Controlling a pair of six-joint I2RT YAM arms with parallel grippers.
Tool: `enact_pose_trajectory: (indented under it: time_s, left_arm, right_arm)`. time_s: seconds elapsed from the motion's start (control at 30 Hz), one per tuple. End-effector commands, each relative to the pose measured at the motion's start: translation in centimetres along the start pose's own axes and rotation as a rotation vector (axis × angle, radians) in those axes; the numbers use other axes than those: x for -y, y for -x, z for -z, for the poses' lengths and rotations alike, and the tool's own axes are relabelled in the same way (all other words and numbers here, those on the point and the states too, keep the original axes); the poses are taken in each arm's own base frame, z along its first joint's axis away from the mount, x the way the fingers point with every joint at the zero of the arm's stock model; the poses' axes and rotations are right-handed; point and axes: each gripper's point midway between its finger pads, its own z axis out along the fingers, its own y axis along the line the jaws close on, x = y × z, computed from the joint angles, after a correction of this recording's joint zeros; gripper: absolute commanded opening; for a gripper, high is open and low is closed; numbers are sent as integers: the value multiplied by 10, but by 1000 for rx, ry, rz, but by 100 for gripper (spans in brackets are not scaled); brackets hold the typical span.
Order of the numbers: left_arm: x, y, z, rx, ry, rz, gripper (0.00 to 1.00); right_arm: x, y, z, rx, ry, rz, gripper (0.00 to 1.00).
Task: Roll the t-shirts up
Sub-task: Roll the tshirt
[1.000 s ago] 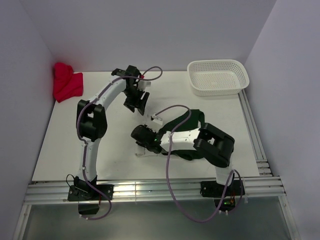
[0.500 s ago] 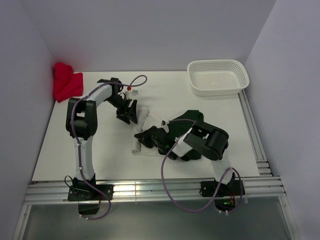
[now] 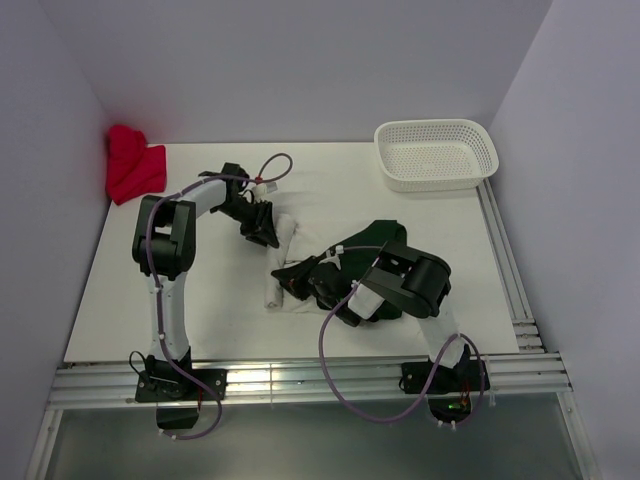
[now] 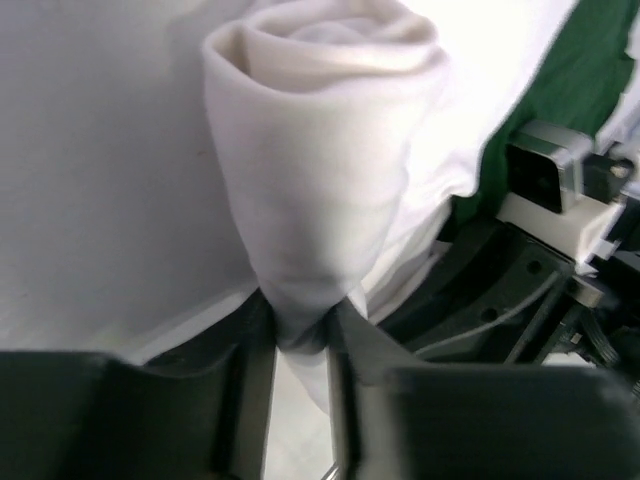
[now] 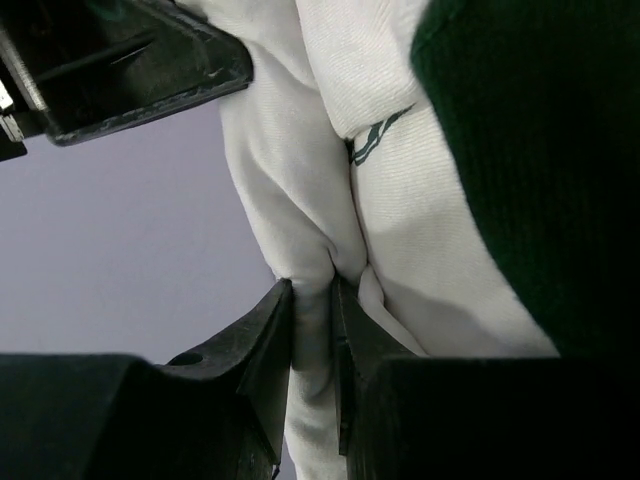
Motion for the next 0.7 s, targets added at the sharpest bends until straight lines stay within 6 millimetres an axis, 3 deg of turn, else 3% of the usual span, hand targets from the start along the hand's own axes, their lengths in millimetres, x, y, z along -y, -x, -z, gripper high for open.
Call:
enact_pose_trajectory:
  time_s: [0.0, 0.13, 0.17, 0.2, 0.27, 0.47, 0.67]
  left_arm:
    - [-11, 20, 5, 69, 113, -15, 26]
    - [-21, 18, 14, 61, 284, -42, 16]
    - [-21, 14, 15, 48, 310, -44, 15]
    - [-27, 13, 18, 43, 362, -50, 13]
    - [-23, 8, 18, 20, 397, -78, 11]
    - [-18, 8, 24, 3, 499, -131, 10]
    - [-11, 7, 20, -33, 563, -165, 11]
  right_arm:
    - [17, -6, 5, -31, -70, 47, 22]
    - [17, -2, 5, 3, -147, 130, 31]
    - [27, 2, 6, 24, -228, 184, 37]
    - [17, 6, 9, 63, -240, 217, 41]
    - [18, 11, 13, 100, -360, 317, 46]
    - [-29, 27, 33, 269, -557, 567, 52]
    - [-49, 30, 19, 322, -684, 753, 52]
